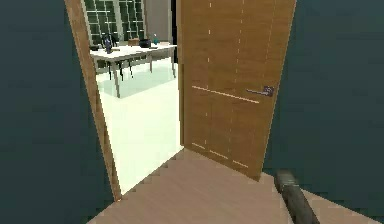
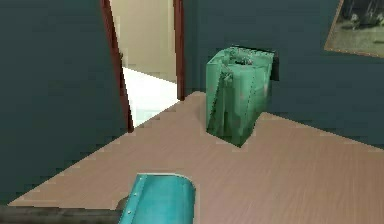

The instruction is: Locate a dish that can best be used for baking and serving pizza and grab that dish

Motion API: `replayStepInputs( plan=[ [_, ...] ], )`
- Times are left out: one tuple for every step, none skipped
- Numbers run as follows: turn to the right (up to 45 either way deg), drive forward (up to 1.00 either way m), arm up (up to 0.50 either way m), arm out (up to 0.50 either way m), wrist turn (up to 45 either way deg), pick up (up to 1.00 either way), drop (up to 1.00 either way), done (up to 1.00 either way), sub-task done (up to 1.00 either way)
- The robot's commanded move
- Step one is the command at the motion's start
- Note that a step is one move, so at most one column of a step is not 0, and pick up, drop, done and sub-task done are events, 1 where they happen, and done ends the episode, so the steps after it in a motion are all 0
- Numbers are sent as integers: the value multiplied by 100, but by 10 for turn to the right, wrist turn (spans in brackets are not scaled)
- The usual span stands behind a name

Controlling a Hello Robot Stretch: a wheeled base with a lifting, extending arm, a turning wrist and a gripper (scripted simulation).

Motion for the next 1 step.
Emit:
replayStepInputs(
  plan=[
    [0,30,0,0,0,0,0,0,0]
  ],
)
